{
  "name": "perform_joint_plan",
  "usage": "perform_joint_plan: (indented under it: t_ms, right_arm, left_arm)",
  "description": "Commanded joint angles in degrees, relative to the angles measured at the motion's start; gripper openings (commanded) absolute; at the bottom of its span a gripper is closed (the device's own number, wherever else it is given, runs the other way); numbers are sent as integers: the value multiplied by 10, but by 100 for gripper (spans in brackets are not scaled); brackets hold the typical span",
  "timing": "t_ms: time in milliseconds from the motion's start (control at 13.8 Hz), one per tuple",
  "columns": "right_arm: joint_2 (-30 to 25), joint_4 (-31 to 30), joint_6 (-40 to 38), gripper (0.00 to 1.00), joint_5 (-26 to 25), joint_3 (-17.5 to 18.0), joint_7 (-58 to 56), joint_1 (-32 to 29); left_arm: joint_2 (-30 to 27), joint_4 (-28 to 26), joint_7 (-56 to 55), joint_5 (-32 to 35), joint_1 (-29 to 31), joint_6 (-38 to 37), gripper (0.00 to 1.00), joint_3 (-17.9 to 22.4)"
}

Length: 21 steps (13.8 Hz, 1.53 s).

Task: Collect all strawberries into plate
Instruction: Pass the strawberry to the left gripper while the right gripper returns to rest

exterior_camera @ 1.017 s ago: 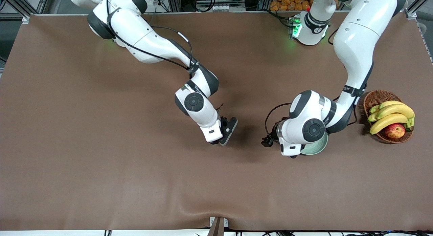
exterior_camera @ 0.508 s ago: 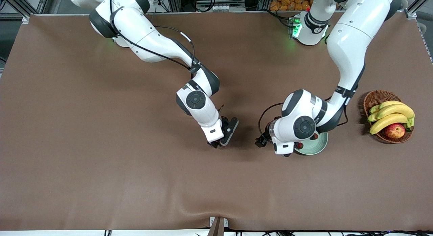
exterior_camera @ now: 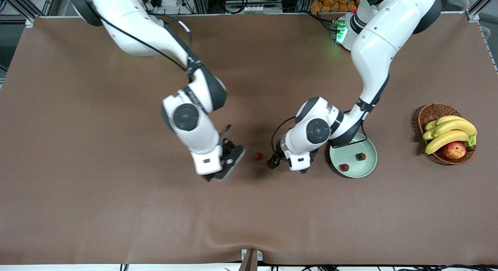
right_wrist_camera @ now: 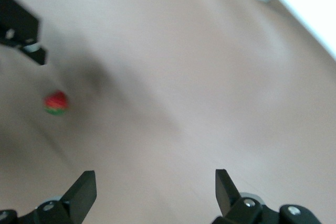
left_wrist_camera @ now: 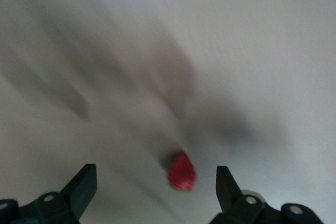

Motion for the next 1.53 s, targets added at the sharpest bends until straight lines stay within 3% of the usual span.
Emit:
perform_joint_plan:
  t_ms: [0,145,363,436,508,654,799,1089,1235,1453]
  right_arm:
    - [-129,-114,-23,100,-1,3,-1,-60]
    - [-181,-137,-71,100,-1,-68,-2,-55]
    - [-234,-137,-129,100,0,-85,-7,-115]
    - [-247,-137,-143,100,0,-85,-7,-139]
    - [-262,-137,-166,100,2,-87,-4,-154]
    - [-302,-148,-209,100,5,-106,0,-180]
    - [-332,-153,-253,100,17,-104,8,-219]
    - [-390,-154,-326,100,30,-105,75,-235]
    - [-403,-153,-364,100,30,-104,169,-233]
    - [-412,-153,-403,100,52,-92,268,-239]
  left_arm:
    - [44,64,-48,4,-67,31,100,48]
    - [53,69,-62,4,-115,49,99,97]
    - [61,69,-58,4,-136,51,87,116]
    - [64,69,-57,4,-137,52,79,116]
    - [66,69,-56,4,-138,52,68,116]
    - [67,68,-51,5,-141,52,37,116]
    - [67,69,-50,5,-140,57,0,116]
    - [32,67,-35,12,-115,48,0,115]
    - [-4,65,45,10,-88,-70,0,112]
    - [-49,62,162,6,-48,-170,0,109]
